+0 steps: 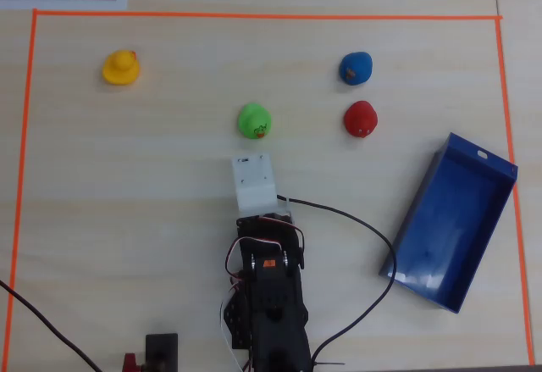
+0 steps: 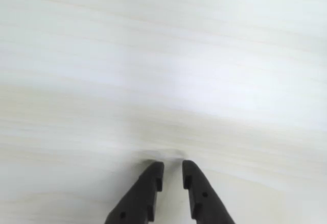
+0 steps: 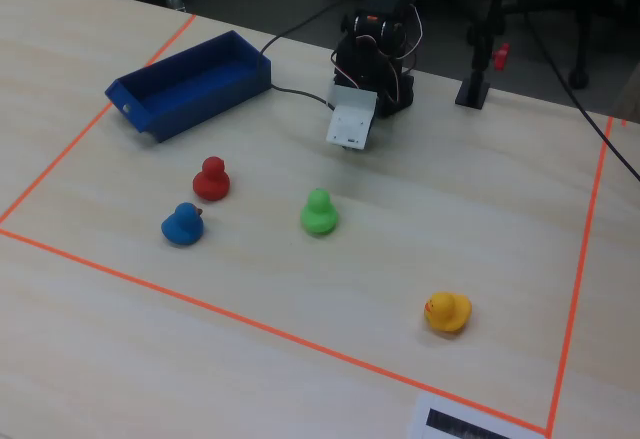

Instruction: Grasp red duck and put it into box.

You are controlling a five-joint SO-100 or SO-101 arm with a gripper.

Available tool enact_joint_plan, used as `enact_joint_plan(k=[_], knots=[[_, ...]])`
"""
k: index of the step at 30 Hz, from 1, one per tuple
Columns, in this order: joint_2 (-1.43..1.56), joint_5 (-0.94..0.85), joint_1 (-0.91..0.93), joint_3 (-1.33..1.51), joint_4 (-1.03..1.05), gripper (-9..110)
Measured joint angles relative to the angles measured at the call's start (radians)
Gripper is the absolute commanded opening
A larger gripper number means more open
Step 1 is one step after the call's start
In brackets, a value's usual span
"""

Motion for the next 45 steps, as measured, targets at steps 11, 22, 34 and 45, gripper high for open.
enact_joint_plan(k=[11,22,34,45], knots=[[0.000,0.000,0.000,0.000,0.000,2],[0.000,0.000,-0.012,0.000,0.000,0],[-0.058,0.008,0.012,-0.009,-0.235,0],[-0.726,0.015,0.198,-0.600,-0.374,19]])
